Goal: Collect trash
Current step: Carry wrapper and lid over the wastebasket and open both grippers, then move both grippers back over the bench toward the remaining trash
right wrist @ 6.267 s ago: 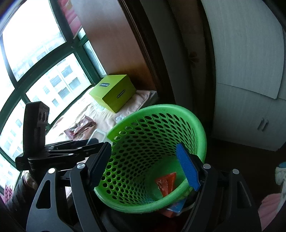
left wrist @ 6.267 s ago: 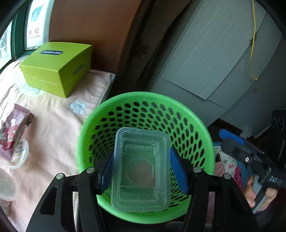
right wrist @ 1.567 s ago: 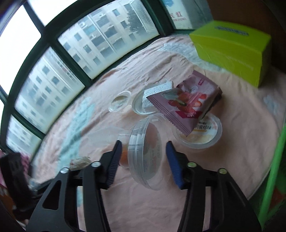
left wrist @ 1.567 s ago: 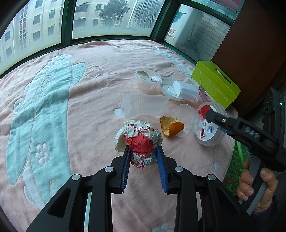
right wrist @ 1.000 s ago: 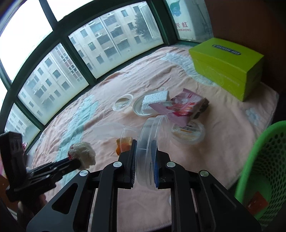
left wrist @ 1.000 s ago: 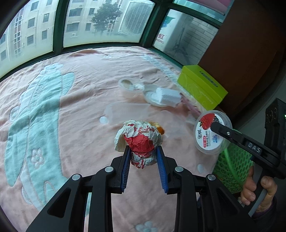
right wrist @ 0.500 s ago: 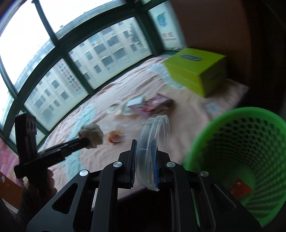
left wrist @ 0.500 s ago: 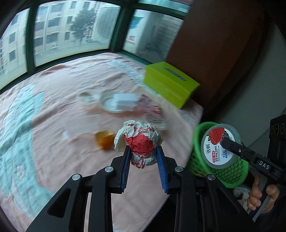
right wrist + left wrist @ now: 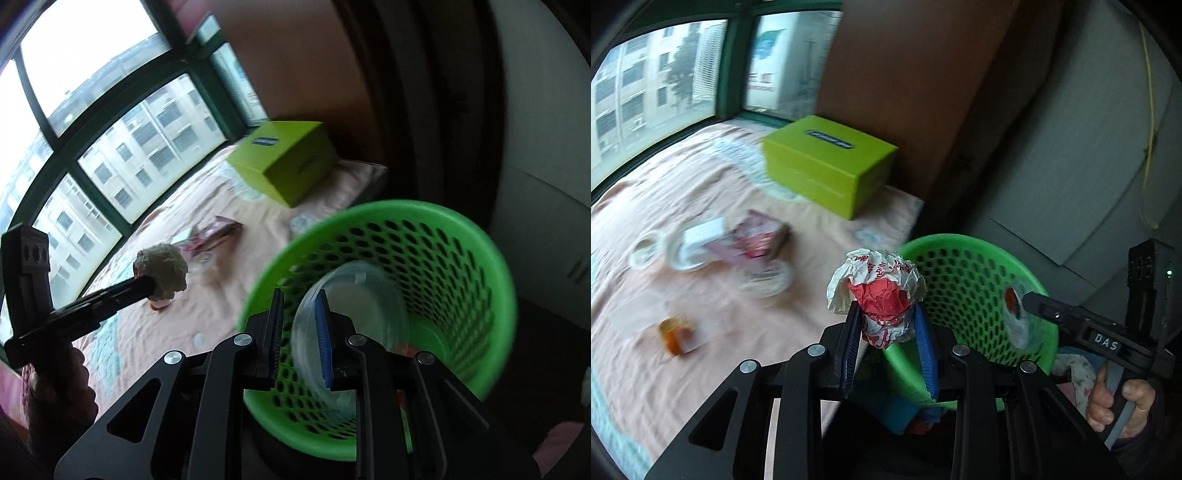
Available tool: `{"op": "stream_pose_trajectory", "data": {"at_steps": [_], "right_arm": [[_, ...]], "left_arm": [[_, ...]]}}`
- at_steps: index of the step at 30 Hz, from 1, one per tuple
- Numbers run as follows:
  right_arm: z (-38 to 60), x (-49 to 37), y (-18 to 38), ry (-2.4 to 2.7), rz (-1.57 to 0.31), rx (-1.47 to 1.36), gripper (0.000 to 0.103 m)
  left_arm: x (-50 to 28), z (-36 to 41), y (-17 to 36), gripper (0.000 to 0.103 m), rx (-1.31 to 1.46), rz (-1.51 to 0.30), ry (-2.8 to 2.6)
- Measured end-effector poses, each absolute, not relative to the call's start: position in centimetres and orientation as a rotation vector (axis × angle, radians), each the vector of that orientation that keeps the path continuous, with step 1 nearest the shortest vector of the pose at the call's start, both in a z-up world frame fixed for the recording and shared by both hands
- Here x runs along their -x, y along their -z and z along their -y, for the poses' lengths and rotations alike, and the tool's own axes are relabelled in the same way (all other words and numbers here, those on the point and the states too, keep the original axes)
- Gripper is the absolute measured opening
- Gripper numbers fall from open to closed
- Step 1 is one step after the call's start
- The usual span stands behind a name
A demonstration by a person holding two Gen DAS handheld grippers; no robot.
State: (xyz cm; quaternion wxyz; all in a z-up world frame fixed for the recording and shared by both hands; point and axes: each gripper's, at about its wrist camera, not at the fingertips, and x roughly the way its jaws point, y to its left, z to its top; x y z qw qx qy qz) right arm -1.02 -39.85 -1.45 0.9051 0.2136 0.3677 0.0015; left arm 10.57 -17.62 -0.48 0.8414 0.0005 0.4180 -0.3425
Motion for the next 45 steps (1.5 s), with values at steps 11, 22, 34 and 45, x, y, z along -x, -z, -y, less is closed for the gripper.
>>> {"op": "stream_pose_trajectory", "data": {"at_steps": [11, 22, 34, 45], "right_arm": [[42.8, 2.7, 2.5, 0.032, -0.752, -0.498, 0.039], [43.7, 3.5, 2.4, 0.046, -0.720, -0.510, 0.057], [43.7, 4.2, 1.5, 0.042, -0.677, -0.520, 0.067], [42.6, 3.4, 1.2, 0.006, -0.678, -0.523, 0.070]], "left_arm": [[-10.2, 23.4, 2.7, 0.029, -0.066, -0.949, 0.786], [-10.6, 25.7, 4.9, 0.030, -0.093, -1.007, 0.807], [-10.2, 26.6, 5.7, 0.038, -0.107, -1.034, 0.839], [-10.0, 25.3, 5.2, 0.054, -0.092, -1.018, 0.809]]}}
